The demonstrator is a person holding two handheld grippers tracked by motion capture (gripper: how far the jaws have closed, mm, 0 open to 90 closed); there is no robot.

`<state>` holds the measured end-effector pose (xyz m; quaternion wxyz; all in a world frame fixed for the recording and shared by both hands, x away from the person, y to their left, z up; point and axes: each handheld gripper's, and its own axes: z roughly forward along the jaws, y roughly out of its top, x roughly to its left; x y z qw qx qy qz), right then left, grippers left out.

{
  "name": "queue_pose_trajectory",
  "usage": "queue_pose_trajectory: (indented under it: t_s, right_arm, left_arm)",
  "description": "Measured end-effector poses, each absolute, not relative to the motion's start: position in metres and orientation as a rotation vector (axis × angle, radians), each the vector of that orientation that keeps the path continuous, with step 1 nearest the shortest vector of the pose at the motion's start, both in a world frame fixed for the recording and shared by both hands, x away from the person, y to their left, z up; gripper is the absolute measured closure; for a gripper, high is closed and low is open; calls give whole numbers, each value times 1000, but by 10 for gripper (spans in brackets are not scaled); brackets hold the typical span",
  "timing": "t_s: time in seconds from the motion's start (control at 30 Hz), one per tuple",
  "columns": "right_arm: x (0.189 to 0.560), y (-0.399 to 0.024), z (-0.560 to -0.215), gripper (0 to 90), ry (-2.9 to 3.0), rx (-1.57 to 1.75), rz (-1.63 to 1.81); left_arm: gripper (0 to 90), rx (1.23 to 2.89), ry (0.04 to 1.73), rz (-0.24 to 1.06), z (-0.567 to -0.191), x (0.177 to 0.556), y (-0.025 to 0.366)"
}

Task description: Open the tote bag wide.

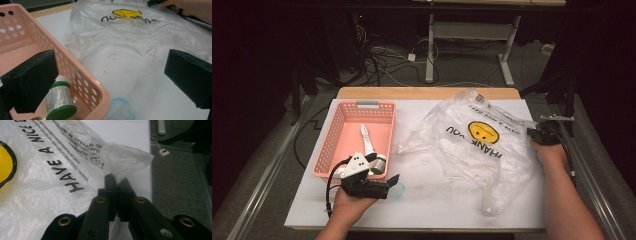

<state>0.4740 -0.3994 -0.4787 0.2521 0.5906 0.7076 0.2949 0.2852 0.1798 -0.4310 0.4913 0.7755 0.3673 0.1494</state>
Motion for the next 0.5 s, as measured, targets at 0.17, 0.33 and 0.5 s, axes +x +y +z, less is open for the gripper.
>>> queue_pose_trajectory:
  t_s: [0.17,0.33,0.5]
  right_arm:
    - [426,-412,-473,898,1861,1638,815]
    - [369,-412,-469,882,1844,1595,852]
    - [341,-408,-472,853,1867,1562,825]
  left_arm:
    - [0,1858,899,353,-432,287,183]
    - [0,1811,927,356,-433,283,191]
    - [4,1782,932,429,-431,280,195]
